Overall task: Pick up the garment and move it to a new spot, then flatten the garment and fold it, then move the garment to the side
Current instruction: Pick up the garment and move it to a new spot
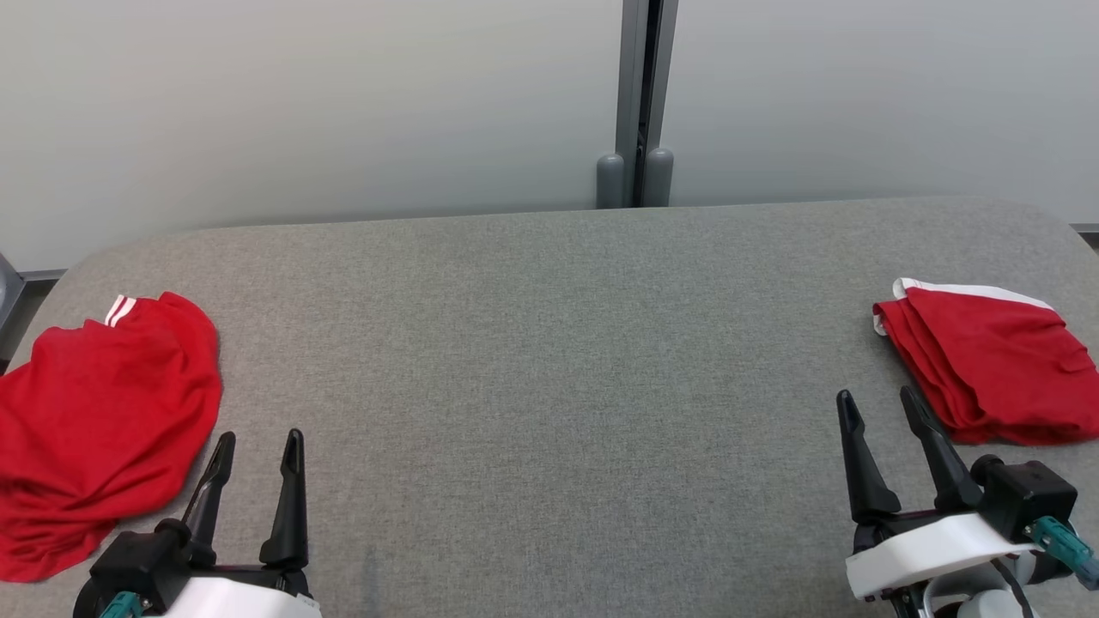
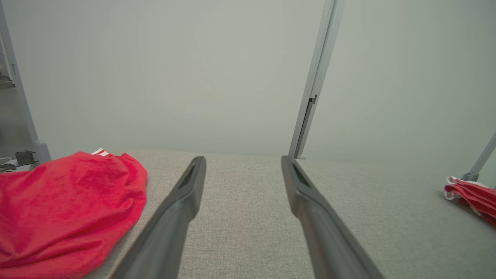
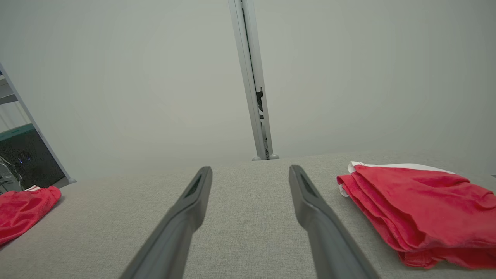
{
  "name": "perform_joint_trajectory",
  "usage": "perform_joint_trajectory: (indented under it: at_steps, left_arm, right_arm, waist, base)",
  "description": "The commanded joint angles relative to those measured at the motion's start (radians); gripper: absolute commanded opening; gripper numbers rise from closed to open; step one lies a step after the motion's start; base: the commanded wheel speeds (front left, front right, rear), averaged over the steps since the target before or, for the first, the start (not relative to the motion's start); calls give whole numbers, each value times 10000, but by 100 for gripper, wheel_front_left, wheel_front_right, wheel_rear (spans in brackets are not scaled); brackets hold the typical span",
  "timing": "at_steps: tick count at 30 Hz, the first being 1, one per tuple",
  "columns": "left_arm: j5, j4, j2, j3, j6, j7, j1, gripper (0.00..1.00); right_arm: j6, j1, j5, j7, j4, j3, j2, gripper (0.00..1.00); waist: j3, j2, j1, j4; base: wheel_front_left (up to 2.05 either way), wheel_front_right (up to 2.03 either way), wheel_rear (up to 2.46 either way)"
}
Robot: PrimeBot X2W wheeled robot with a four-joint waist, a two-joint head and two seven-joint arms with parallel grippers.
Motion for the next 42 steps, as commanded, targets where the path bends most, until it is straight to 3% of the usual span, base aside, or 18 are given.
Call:
perform_joint_trajectory:
  at_steps: [1, 22, 42]
  left_arm:
    - [91, 22, 1, 57, -62, -17, -40, 100]
    - [113, 124, -53, 149, -81, -17, -245, 100]
    - [14, 569, 26, 586, -31, -17, -342, 100]
  right_arm:
    - [1, 66, -95, -70, -90, -16, -7, 100]
    - [1, -58, 67, -72, -102, -93, 71, 100]
    - [1, -303, 408, -62, 259, 584, 92, 100]
  waist:
    - [5, 0, 0, -14]
    - [13, 0, 0, 268]
    - [-116, 0, 0, 3181]
  base:
    - [0, 0, 0]
    - [0, 0, 0]
    - [0, 0, 0]
